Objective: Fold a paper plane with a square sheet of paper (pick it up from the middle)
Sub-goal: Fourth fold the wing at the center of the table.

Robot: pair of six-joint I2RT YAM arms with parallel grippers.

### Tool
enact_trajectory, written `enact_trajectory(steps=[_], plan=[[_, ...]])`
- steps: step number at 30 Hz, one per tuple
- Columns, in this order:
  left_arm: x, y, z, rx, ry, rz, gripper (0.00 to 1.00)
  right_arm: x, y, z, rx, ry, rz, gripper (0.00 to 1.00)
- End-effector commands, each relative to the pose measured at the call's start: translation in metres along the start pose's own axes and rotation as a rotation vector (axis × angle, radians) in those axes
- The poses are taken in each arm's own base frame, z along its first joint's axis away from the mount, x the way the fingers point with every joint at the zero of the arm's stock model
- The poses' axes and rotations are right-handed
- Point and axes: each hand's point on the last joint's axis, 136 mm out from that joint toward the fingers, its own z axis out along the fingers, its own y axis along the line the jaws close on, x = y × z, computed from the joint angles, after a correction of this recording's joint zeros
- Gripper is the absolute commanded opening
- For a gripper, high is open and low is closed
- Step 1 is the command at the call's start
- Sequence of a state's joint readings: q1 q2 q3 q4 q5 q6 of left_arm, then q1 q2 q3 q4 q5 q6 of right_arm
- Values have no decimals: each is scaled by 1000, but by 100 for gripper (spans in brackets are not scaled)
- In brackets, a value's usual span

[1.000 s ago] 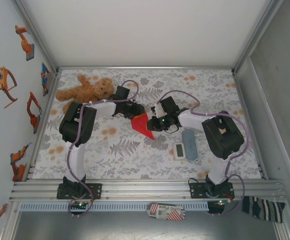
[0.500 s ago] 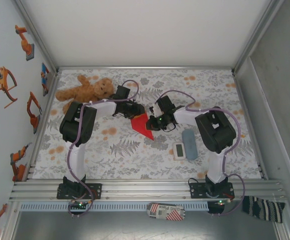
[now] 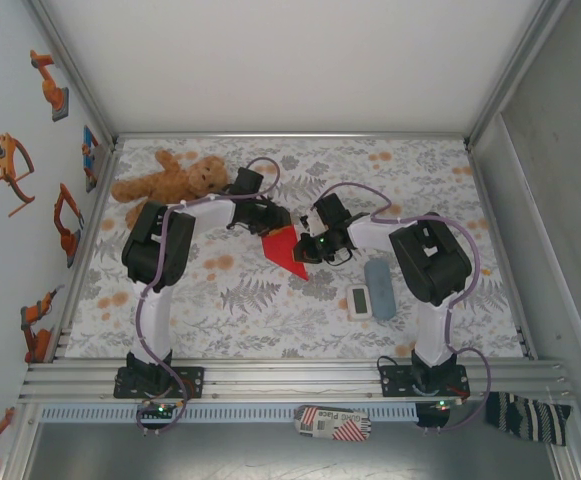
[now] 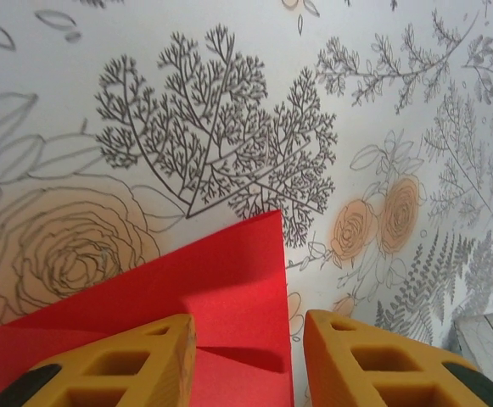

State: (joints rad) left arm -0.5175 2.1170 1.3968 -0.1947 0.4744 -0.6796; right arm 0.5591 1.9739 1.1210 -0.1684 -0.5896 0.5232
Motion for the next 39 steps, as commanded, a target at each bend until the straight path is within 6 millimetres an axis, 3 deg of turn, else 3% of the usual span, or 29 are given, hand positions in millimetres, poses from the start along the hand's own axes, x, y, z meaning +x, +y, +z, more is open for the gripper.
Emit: enact_trajectory(steps=[1, 4, 8, 13, 22, 27, 33, 39], plan=[[-17, -23, -25, 18, -70, 33, 40, 28, -33, 14, 98, 84, 50, 6], [-17, -35, -42, 54, -112, 38, 40, 29, -35, 14, 111, 83, 50, 5], [5, -32, -45, 81, -118, 27, 35, 29, -37, 14, 121, 88, 52, 4], [34, -27, -29, 81, -62, 38, 27, 30, -38, 15, 124, 94, 52, 4], [47, 3, 3, 2, 14, -20, 18, 31, -36, 14, 116, 95, 45, 3], [54, 21, 8, -74, 39, -57, 19, 18, -17, 3, 63, 53, -17, 2], [66, 41, 14, -146, 77, -88, 19, -5, 29, -16, -91, -24, -89, 2], [72, 53, 17, -201, 108, -107, 19, -10, 24, -7, -87, -22, -42, 0]])
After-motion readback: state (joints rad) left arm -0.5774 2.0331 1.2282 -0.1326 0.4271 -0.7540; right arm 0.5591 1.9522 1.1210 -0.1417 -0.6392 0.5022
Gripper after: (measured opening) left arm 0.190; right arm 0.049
